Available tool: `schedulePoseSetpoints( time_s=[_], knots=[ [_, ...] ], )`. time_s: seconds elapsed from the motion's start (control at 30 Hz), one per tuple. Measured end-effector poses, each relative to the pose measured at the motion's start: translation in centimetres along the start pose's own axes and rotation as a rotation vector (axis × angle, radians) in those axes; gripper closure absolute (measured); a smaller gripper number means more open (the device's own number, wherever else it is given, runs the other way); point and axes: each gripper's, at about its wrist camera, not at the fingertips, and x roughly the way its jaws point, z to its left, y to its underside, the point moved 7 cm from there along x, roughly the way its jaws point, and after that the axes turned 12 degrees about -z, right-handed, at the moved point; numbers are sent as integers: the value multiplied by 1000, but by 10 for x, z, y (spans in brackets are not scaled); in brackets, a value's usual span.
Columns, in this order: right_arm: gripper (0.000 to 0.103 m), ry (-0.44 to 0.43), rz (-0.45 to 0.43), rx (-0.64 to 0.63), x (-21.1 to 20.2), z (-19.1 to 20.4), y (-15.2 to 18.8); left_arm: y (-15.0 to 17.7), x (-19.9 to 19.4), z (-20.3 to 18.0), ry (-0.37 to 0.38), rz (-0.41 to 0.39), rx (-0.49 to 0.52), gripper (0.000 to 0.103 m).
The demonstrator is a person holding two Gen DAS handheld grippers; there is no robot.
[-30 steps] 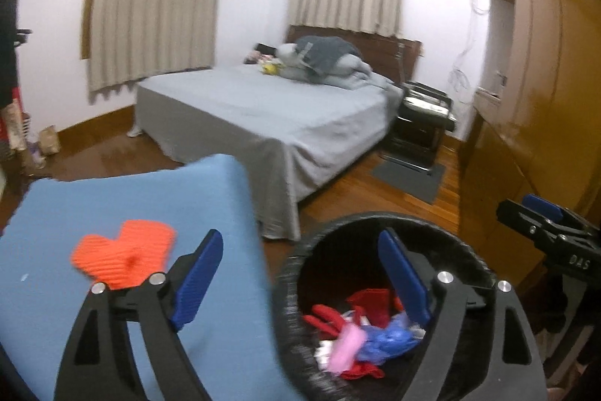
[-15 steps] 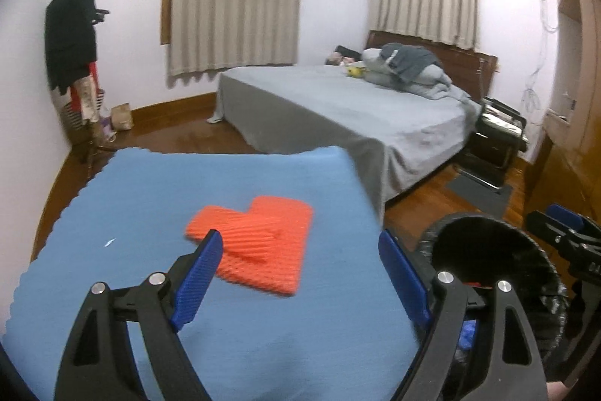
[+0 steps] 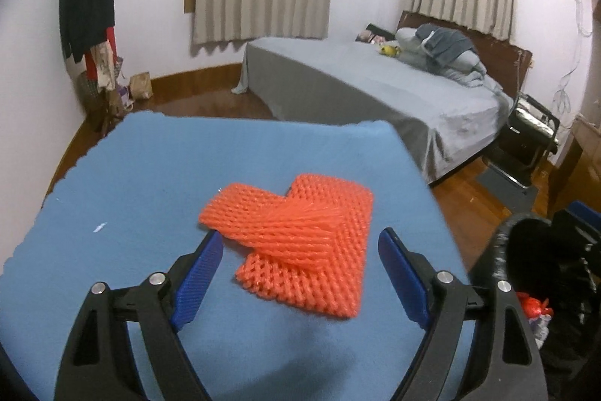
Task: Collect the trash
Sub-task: 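Move both grippers back over the orange mesh foam sheet on the mat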
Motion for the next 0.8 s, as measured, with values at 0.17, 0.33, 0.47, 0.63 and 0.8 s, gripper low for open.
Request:
schedulePoseSetpoints(
  time_s=[0.17,0.33,0.47,0.63,0.8],
  knots=[
    [5,-15,13,-7,24,6,0,15,29,7,-23,50,0,20],
    [5,-25,18,-12,39,12,1,25,46,13,-37,102,-14,21],
    [5,-39,26,-13,49,21,2,29,47,21,-55,116,-25,21],
    [5,-65,39,-21,58,33,4,26,31,45,-96,99,-45,21],
    [5,-85,53,-23,63,44,7,26,14,79,-159,93,-36,21]
  ],
)
